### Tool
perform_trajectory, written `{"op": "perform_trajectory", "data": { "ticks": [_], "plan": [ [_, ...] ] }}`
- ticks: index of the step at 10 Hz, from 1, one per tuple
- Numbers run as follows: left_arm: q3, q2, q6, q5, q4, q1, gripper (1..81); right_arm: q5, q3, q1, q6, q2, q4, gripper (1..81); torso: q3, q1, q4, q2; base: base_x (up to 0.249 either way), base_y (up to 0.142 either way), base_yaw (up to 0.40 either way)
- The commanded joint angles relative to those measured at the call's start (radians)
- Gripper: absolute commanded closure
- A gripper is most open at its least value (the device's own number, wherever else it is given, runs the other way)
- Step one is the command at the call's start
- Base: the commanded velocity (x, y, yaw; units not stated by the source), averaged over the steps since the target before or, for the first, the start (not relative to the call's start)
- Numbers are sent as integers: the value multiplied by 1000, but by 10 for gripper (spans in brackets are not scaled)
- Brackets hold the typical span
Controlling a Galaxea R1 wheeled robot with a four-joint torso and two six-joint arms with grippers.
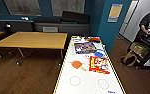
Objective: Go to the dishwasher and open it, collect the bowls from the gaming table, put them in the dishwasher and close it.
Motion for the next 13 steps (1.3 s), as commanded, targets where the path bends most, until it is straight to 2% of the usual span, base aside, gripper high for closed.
{"op": "perform_trajectory", "data": {
  "ticks": [1, 3, 6, 7, 8, 9, 11, 13],
  "plan": [
    [-167, 48, 7, -150, 71, 54, 811, -45, -17, 26, -3, -5, -23, 811, 43, 0, 0, 0, 0, 0, 0],
    [-264, 75, 8, -221, 78, 104, 811, -47, -35, 25, -3, 4, -24, 811, 80, -1, 0, -1, 0, 0, 0],
    [-382, 137, 10, -258, 81, 166, 811, -50, -66, 20, -5, 18, -26, 811, 141, -2, 0, -2, 0, 0, 0],
    [-432, 169, 8, -274, 102, 190, 811, -50, -83, 19, -5, 27, -26, 811, 161, -2, 0, -2, 0, 0, 0],
    [-478, 201, 10, -276, 105, 210, 811, -50, -121, 12, -5, 47, -35, 811, 213, -3, 0, -2, 0, 0, 0],
    [-506, 223, 10, -276, 110, 229, 811, -50, -141, 6, -5, 58, -44, 811, 150, -3, 0, -3, 0, 0, 0],
    [-577, 275, 10, -278, 116, 264, 811, -48, -176, -9, -5, 81, -64, 811, 188, -5, 0, -4, 0, 0, 0],
    [-646, 325, 10, -278, 116, 295, 811, -48, -207, -24, -7, 98, -82, 811, 195, -5, 0, -4, 0, 0, 0]
  ]
}}
